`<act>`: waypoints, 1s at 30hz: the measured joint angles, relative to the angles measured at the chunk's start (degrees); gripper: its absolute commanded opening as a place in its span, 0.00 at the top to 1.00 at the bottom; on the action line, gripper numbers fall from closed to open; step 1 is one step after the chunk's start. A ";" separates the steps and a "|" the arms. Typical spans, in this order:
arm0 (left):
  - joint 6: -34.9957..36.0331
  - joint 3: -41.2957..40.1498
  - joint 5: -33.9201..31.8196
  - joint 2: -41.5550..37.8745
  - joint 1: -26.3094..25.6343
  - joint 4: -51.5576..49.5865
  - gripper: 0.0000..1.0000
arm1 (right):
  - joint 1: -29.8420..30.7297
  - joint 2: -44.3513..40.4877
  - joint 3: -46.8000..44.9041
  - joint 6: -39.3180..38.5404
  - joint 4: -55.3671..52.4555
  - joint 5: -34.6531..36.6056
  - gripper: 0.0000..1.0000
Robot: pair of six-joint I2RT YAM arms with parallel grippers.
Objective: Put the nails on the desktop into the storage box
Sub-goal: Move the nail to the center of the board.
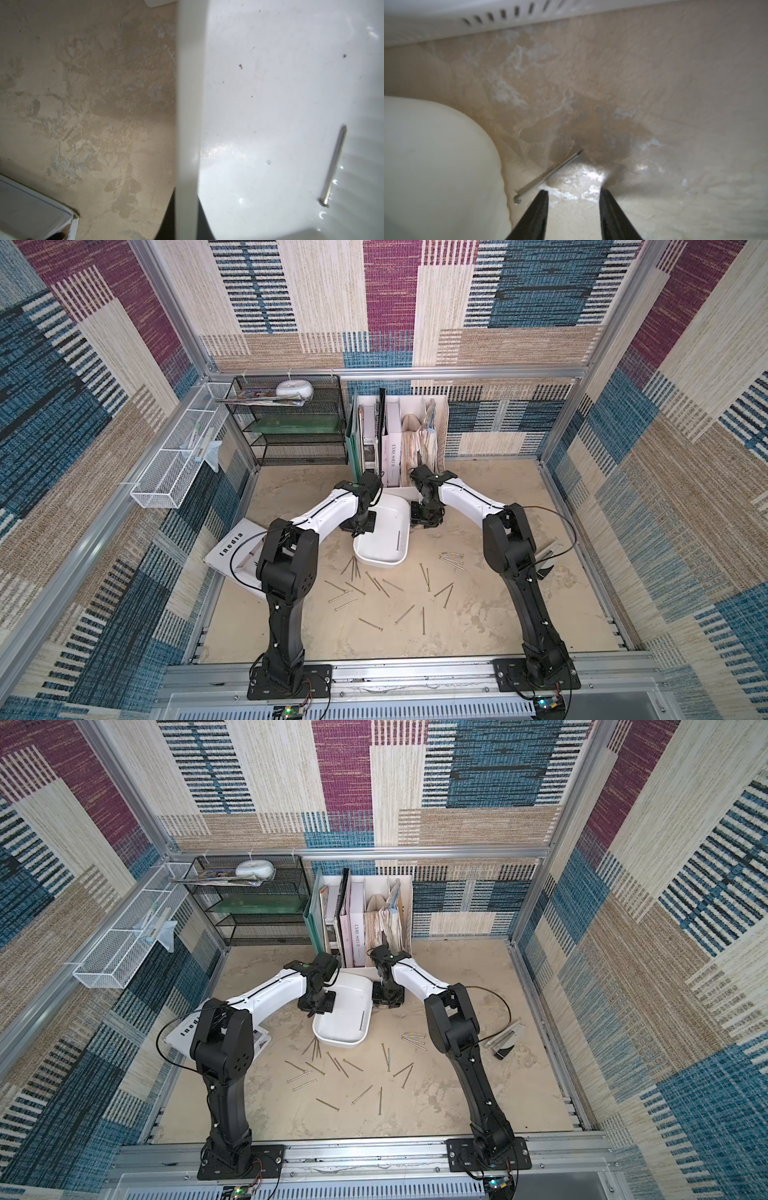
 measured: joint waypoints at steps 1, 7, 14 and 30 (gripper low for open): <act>0.02 0.00 0.00 0.00 0.02 0.02 1.00 | 0.09 0.66 1.03 -0.17 -1.38 0.35 0.60; 0.09 0.00 0.15 -0.09 0.22 -0.02 1.00 | 0.00 -2.34 -3.02 -0.63 1.29 -0.04 0.57; 0.28 0.00 0.44 -0.15 0.44 0.00 1.00 | -0.57 -18.16 -22.93 -3.23 11.67 2.84 0.53; 0.37 0.00 0.70 -0.15 0.59 0.02 1.00 | 0.28 -47.15 -57.22 -15.13 19.43 7.58 0.57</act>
